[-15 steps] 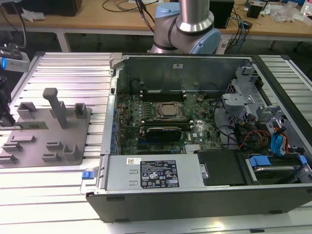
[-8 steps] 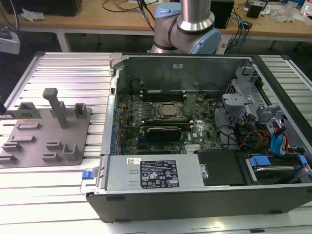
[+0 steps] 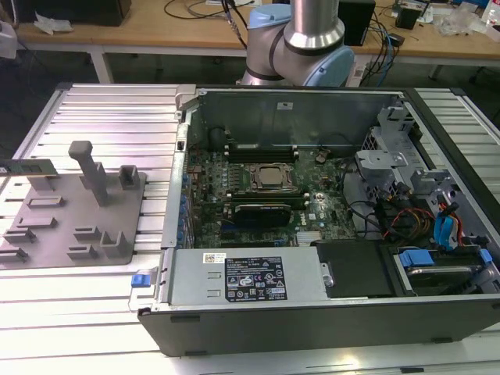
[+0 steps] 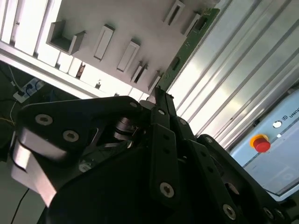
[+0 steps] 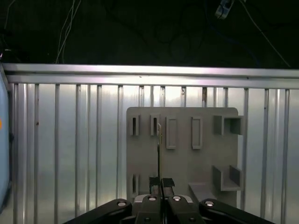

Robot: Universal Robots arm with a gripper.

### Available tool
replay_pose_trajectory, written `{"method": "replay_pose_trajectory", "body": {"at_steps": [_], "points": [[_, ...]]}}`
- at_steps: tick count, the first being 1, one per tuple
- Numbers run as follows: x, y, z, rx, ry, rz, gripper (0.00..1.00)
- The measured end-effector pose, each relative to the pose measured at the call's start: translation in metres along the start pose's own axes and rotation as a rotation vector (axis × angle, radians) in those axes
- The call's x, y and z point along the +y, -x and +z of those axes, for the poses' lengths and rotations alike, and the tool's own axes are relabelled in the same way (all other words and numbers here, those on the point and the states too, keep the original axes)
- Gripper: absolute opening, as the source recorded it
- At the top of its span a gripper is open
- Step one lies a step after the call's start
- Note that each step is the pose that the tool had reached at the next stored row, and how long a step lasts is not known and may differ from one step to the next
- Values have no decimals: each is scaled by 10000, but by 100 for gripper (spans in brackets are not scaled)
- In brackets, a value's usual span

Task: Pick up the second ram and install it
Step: 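Pick up the second ram and move it above second insertion slot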

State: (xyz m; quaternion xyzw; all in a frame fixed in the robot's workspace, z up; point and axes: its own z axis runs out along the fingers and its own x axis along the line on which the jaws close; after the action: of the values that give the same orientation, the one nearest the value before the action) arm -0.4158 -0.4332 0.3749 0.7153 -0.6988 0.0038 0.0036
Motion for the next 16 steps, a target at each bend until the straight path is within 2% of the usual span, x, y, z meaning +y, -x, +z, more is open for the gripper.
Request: {"method": "replay_pose_trajectory", "body": {"at_steps": [2, 4, 5, 16], "points": [[0, 1, -105, 0, -1, 1, 9], [0, 1, -169, 0, 0, 0, 9], [0, 1, -231, 0, 0, 1, 9], [-20, 1, -252, 2, 3, 1, 9]]}}
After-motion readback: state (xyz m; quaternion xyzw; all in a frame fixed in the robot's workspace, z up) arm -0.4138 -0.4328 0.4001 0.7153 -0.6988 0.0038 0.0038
